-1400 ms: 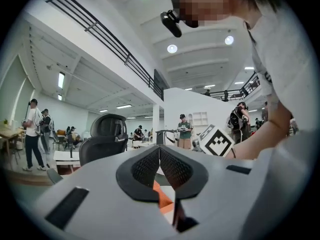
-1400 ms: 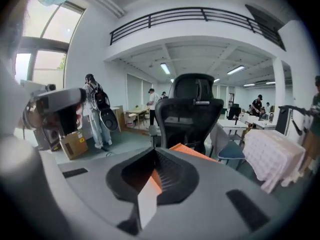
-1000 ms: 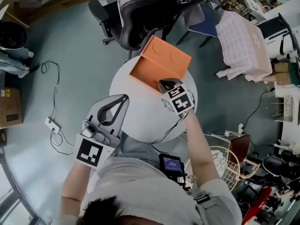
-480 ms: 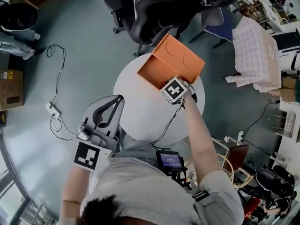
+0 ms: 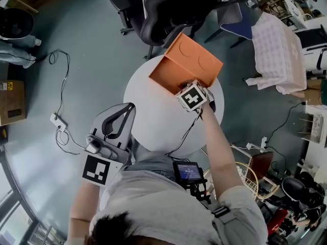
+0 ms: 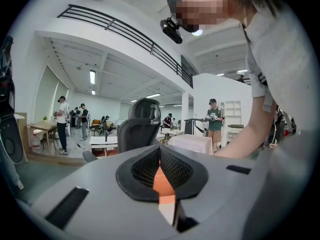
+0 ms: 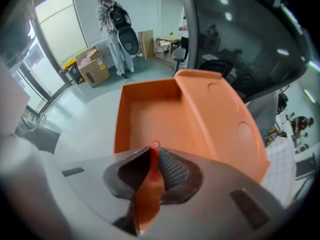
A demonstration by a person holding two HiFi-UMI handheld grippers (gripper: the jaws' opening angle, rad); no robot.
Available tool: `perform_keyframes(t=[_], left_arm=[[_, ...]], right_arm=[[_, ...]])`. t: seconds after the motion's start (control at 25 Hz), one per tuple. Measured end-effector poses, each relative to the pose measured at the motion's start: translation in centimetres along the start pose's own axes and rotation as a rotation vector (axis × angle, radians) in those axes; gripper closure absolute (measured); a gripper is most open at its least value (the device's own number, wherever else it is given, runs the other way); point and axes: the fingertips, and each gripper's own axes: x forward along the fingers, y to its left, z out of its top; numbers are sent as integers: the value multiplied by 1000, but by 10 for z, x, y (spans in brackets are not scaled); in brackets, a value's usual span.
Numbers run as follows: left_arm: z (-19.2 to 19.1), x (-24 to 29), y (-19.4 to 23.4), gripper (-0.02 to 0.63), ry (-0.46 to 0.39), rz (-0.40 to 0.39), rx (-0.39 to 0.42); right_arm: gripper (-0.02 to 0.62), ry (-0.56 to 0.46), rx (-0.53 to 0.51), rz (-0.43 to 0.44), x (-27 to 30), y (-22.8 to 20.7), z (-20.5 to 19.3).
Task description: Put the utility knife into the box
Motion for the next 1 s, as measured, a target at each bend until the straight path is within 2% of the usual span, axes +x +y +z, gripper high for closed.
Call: perform_keyframes(t=[0.16,0.28,0.4,0.56,0.68,0.84,0.92,0.96,1.0], left_arm=[[2,-5,3,595,-21,-36,-1],[7,-5,1,595,-54,-96,-12],[11,-6,-11,595,-71,-177,-4],[12,-23,-27,595,-59,-282,19],[7,-43,-29,595,-41,-326,34],[0,-63,-26,595,-21,-361,45],[1,-72,-24,595,-30,-394,45],[3,-76,-25,595,-41,-420,45],[8,-82,-28,595,-54,-447,47]], right_arm=[[535,-234,125,-50,-60,12,25],[534,-333,158,37,-92,63,28],[532,-268,140,120,-83,134,0],[531,-93,127,136,-40,214,-46],[529,-57,187,82,-19,236,-58],[494,-123,289,-4,-25,236,-51],[494,-227,356,-64,-44,234,-38],[501,-312,406,-104,-61,232,-29],[542,-414,462,-142,-82,231,-18]])
